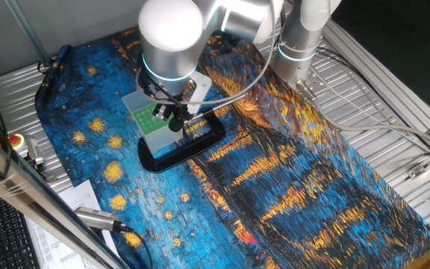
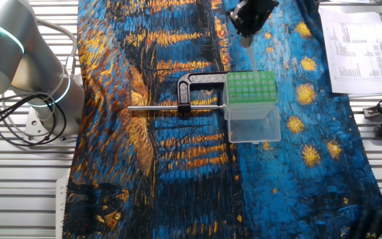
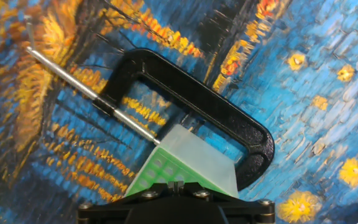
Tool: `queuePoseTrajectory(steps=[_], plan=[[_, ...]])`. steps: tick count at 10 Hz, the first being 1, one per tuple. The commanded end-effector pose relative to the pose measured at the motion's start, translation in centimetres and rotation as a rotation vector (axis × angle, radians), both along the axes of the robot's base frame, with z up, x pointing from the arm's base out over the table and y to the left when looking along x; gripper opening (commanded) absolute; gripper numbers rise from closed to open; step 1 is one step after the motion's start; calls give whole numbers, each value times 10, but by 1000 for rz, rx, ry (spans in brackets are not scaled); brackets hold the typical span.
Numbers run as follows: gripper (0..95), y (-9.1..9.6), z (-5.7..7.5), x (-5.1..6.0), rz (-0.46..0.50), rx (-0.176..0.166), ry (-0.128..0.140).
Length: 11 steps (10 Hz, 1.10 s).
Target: Insert a large pipette tip into the holder for large pipette tips
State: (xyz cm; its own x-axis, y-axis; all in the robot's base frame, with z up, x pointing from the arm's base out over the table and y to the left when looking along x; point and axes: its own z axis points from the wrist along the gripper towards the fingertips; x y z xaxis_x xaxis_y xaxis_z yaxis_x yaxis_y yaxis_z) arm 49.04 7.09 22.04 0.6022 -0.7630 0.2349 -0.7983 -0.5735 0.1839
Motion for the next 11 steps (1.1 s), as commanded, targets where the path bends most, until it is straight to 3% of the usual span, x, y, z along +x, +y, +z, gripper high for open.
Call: queuePoseTrajectory(steps=[1, 2, 5, 6, 7, 8, 9, 10, 11], plan=[[0, -3, -3, 3, -6, 9, -2], [0, -2, -2, 3, -29, 22, -1], [0, -3, -1, -2, -184, 104, -30], [0, -3, 0, -4, -449, 188, -75], [0, -2, 2, -3, -620, 231, -95], [0, -1, 2, -1, -708, 241, -107], [0, 0, 4, 1, -874, 249, -134], [0, 1, 5, 4, -1113, 255, -161], [0, 2, 5, 7, -1223, 244, -179]])
